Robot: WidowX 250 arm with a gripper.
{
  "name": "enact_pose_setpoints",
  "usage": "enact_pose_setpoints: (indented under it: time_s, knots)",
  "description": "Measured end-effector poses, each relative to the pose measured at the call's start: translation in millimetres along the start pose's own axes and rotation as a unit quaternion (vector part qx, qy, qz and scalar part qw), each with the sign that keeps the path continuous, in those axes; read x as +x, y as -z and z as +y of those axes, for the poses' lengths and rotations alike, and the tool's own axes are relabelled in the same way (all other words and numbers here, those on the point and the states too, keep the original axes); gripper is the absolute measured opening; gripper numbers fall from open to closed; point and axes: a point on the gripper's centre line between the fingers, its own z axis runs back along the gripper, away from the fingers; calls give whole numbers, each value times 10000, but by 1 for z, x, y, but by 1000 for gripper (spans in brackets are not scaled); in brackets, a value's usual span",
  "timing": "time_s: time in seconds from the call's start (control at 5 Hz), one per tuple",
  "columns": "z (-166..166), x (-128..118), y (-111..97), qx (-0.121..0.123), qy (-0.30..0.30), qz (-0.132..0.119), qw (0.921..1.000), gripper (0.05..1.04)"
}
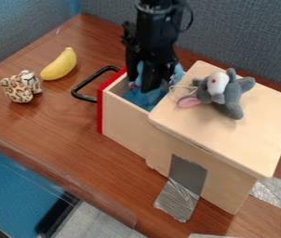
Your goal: Put the blue thing inside the drawer
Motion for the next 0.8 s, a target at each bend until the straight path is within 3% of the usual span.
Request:
enact_pose_setpoints:
  time_s: [0.2, 0.4, 0.6, 0.8]
  knots:
    - [0, 2, 3, 17, -101, 63, 9999, 892]
    - [-3, -2, 2, -46, -127, 187, 9997, 1014]
    - [-4, -4, -23, -8, -169, -230, 9996, 1008]
    - [1, -13, -46, 135, -378, -473, 9981, 1003]
